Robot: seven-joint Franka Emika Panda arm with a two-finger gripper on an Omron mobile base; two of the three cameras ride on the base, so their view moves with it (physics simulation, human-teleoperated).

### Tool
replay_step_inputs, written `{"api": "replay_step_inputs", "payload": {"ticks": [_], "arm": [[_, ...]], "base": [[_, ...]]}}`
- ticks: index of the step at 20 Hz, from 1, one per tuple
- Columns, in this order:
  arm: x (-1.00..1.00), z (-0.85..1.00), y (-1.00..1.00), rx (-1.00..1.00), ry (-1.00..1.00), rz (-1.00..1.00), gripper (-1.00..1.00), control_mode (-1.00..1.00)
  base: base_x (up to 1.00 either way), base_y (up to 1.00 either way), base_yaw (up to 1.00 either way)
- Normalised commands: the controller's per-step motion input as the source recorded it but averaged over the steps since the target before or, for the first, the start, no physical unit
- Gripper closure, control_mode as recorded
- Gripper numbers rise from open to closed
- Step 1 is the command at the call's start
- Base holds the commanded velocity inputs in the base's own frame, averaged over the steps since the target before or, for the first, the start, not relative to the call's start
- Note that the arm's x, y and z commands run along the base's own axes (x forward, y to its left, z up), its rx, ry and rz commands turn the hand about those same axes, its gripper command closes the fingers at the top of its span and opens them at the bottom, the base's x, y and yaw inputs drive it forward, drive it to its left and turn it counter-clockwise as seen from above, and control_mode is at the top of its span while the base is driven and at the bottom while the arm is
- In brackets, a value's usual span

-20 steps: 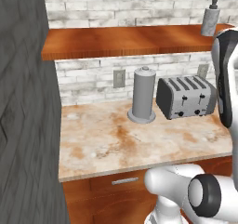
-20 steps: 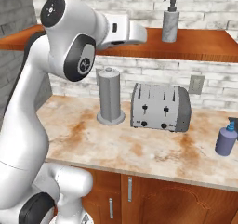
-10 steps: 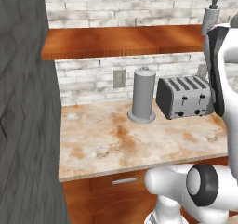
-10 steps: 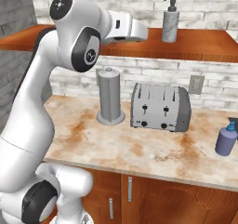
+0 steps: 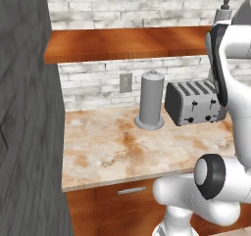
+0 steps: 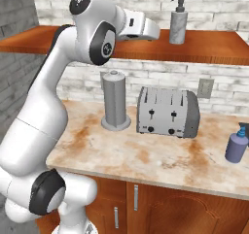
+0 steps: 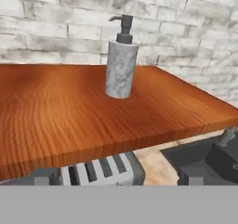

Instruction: Locate and retrieve the soap dispenser and soap dispenser from the cabinet. Place them next to the sink.

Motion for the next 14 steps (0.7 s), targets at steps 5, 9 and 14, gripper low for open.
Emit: {"api": "replay_step_inputs", "payload": {"ticks": [5, 9, 14], "arm": [[0.54, 0.03, -0.20, 0.05, 0.02, 0.04, -1.00, -1.00], [0.53, 0.00, -0.17, 0.00, -0.02, 0.01, -1.00, -1.00], [0.42, 0.00, -0.25, 0.00, -0.01, 0.00, -1.00, -1.00]], "base": [[0.00, 0.00, 0.00], [0.00, 0.00, 0.00], [0.00, 0.00, 0.00]]}}
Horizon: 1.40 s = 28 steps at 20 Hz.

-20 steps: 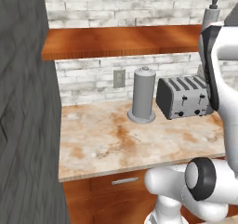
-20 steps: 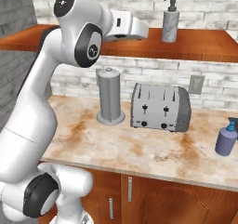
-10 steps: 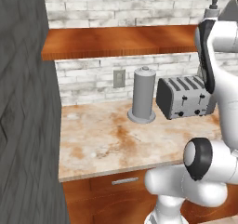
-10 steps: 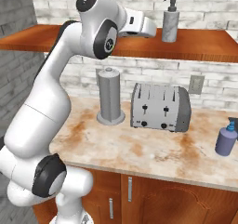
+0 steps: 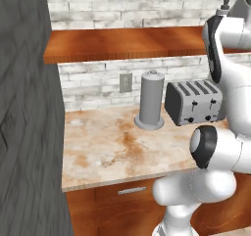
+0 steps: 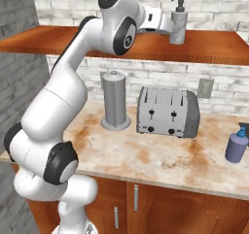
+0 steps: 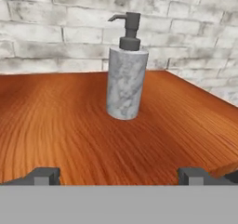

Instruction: Locate and retrieve the soap dispenser and soap dispenser from the cabinet. Place them next to the sink.

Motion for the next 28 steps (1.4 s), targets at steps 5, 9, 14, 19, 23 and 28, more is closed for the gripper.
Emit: {"api": "replay_step_inputs", "payload": {"ticks": [5, 9, 14, 19, 23, 28], "arm": [[0.40, 0.00, -0.32, 0.00, 0.00, 0.00, -1.00, -1.00], [0.41, -0.01, -0.27, 0.02, -0.03, 0.00, -1.00, -1.00], [0.50, -0.06, -0.17, 0.06, -0.07, 0.01, -1.00, -1.00], [0.38, -0.09, -0.19, 0.07, -0.10, 0.02, -1.00, -1.00], [0.36, -0.11, -0.25, 0.05, -0.11, 0.04, -1.00, -1.00], [0.33, -0.08, -0.04, 0.01, -0.04, 0.08, -1.00, -1.00]], "base": [[0.00, 0.00, 0.00], [0.00, 0.00, 0.00], [0.00, 0.00, 0.00], [0.00, 0.00, 0.00], [0.00, 0.00, 0.00], [0.00, 0.00, 0.00]]}}
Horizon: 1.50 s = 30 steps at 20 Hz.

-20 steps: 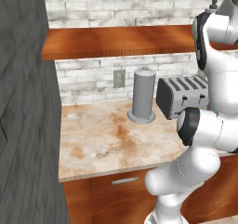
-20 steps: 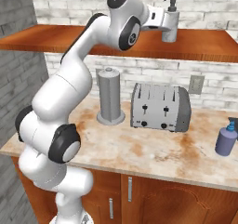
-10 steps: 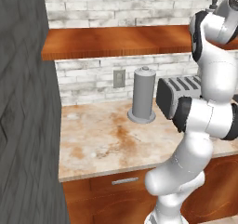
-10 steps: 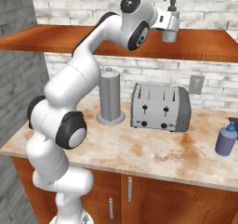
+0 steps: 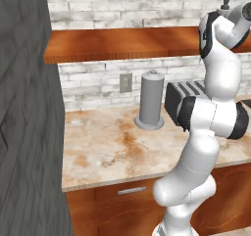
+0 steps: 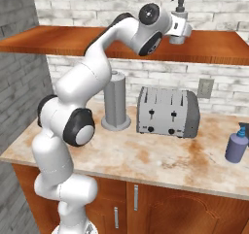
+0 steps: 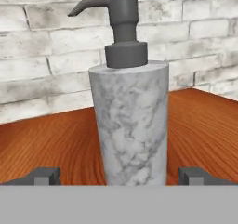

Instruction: Locate and retrieve the soap dispenser and soap dispenser from the cabinet. Place them next to the sink.

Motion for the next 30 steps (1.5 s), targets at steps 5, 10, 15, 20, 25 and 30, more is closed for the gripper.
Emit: {"api": "replay_step_inputs", "payload": {"ticks": [5, 10, 15, 20, 25, 30], "arm": [[0.30, -0.03, -0.04, -0.01, 0.00, 0.11, -1.00, -1.00], [0.12, -0.01, -0.18, -0.02, 0.01, 0.06, -1.00, -1.00], [0.15, -0.09, -0.27, -0.04, 0.00, 0.01, 1.00, -1.00], [0.06, -0.08, -0.17, -0.01, 0.00, 0.00, 1.00, -1.00], [-0.05, -0.03, -0.24, 0.00, 0.00, -0.01, 1.00, -1.00], [-0.31, 0.22, -0.02, -0.05, 0.00, -0.04, 1.00, -1.00]], "base": [[0.00, 0.00, 0.00], [0.00, 0.00, 0.00], [0.00, 0.00, 0.00], [0.00, 0.00, 0.00], [0.00, 0.00, 0.00], [0.00, 0.00, 0.00]]}}
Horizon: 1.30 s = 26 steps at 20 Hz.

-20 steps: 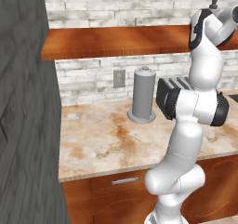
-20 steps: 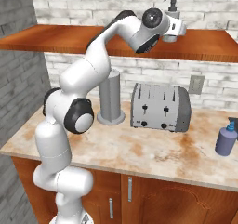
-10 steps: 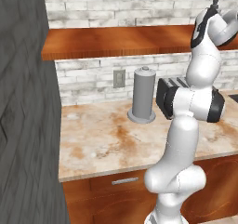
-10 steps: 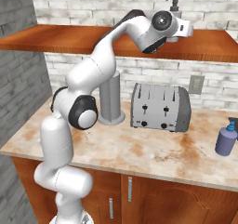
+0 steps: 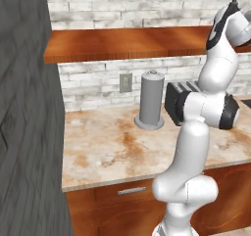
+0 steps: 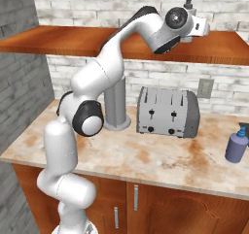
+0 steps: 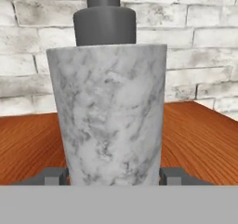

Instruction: Locate and retrieve the soap dispenser and soap dispenser from the cabinet. Place them next to the sink.

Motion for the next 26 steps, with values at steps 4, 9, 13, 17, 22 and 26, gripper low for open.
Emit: {"api": "replay_step_inputs", "payload": {"ticks": [4, 9, 13, 17, 22, 26], "arm": [[-0.46, 0.39, -0.01, -0.04, 0.00, -0.05, 1.00, -1.00], [-0.91, 0.05, -0.12, 0.00, 0.00, -0.07, 1.00, -1.00], [-1.00, -0.01, -0.10, 0.00, -0.01, -0.09, 1.00, -1.00], [-1.00, -0.14, 0.00, -0.02, 0.00, -0.11, 1.00, -1.00], [-0.98, -0.27, 0.00, -0.03, 0.00, -0.12, 1.00, -1.00], [-0.89, -0.47, 0.00, 0.00, 0.03, -0.18, 1.00, -1.00]], "base": [[0.00, 0.00, 0.00], [0.00, 0.00, 0.00], [0.00, 0.00, 0.00], [0.00, 0.00, 0.00], [0.00, 0.00, 0.00], [0.00, 0.00, 0.00]]}}
